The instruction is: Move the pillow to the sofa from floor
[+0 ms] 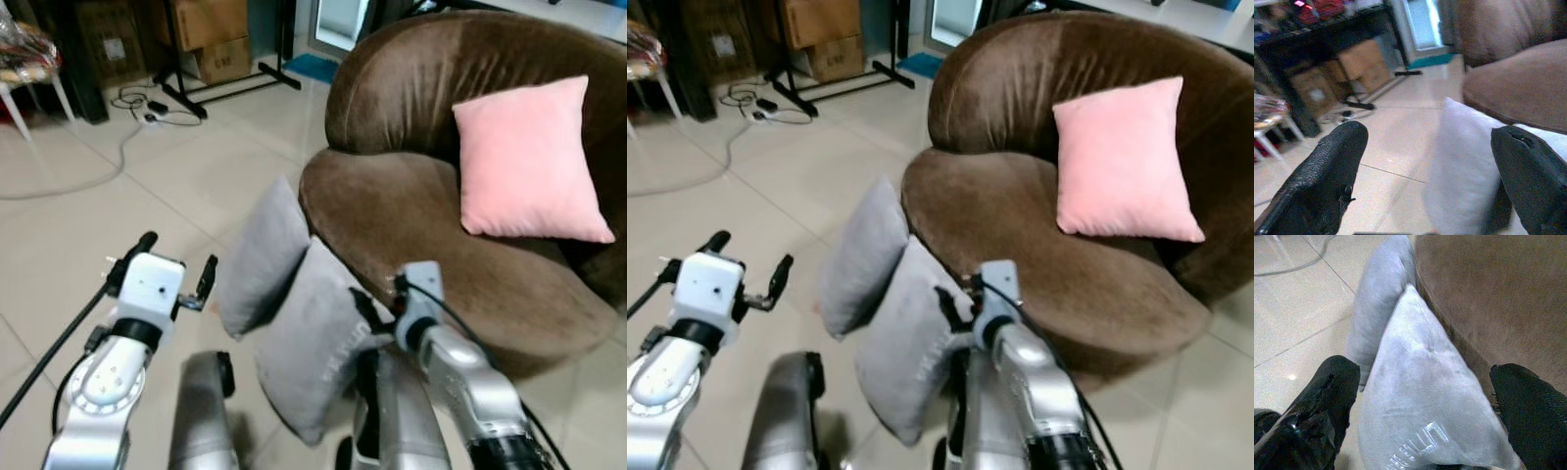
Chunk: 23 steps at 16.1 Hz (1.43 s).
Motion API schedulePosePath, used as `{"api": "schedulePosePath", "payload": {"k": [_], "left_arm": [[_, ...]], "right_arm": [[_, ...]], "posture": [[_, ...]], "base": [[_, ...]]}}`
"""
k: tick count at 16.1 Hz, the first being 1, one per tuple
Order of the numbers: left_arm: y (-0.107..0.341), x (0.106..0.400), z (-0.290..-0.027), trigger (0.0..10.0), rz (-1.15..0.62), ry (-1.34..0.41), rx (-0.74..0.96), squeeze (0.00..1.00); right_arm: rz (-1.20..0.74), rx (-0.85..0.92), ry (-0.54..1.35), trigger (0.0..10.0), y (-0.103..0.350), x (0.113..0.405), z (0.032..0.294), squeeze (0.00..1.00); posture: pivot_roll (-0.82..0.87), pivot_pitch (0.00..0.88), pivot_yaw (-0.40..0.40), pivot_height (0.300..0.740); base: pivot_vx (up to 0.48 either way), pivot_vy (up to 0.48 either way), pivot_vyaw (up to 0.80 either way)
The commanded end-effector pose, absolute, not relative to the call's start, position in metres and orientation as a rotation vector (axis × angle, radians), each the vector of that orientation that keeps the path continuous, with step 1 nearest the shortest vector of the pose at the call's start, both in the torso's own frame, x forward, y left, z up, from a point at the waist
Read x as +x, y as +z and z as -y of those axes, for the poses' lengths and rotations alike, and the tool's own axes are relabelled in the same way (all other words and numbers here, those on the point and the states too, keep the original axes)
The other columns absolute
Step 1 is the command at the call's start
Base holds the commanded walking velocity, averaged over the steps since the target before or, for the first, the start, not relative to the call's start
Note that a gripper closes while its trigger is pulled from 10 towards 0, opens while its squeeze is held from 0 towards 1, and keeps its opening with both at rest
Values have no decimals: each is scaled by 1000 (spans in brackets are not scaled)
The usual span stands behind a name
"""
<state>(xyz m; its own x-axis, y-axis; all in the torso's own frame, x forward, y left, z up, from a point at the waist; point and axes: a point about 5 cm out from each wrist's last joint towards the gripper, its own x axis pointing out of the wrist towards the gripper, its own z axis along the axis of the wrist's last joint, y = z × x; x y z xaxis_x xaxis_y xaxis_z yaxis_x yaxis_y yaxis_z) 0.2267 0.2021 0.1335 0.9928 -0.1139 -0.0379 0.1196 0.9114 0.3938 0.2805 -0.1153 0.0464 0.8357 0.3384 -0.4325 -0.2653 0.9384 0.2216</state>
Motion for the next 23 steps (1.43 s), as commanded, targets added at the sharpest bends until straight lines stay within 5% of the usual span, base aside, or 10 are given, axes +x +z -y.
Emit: {"api": "schedulePosePath", "payload": {"k": [1, 4, 12, 13, 14, 18, 19, 20, 21, 23], "left_arm": [[137, 226, -195, 10000, -18, -174, 388, 0], [133, 212, -190, 10000, -83, -298, 330, 0], [141, 162, -191, 10000, -197, -465, 303, 0], [142, 160, -191, 10000, -208, -472, 306, 0], [142, 159, -191, 10000, -215, -481, 305, 0], [144, 155, -188, 10000, -236, -529, 292, 0], [144, 155, -188, 10000, -239, -532, 293, 0], [144, 155, -188, 10000, -240, -530, 296, 0], [145, 157, -190, 10000, -235, -521, 301, 0], [146, 159, -190, 10000, -233, -517, 303, 0]], "right_arm": [[-485, 186, 315, 10000, 44, 291, 114, 1000], [-522, 185, 301, 10000, 37, 314, 102, 1000], [-554, 286, 45, 10000, 28, 328, 124, 1000], [-555, 288, 39, 10000, 27, 329, 126, 839], [-565, 283, 30, 10000, 25, 328, 128, 0], [-640, 383, 37, 10000, 13, 319, 124, 0], [-634, 421, 59, 9098, 13, 318, 118, 0], [-619, 454, 78, 3686, 15, 319, 114, 0], [-600, 484, 98, 0, 17, 321, 110, 0], [-588, 503, 118, 0, 19, 322, 107, 0]], "posture": [[144, 81, -148, 482], [130, 155, -135, 482], [165, 231, -100, 482], [166, 235, -95, 482], [167, 237, -91, 482], [189, 247, -79, 482], [191, 246, -82, 482], [190, 244, -82, 482], [190, 236, -85, 482], [190, 229, -86, 482]], "base": [[0, 0, 0], [0, 0, 0], [0, 0, 0], [0, 0, 0], [0, 0, 0], [0, 0, 0], [0, 0, 0], [0, 0, 0], [0, 0, 0], [0, 0, 0]]}}
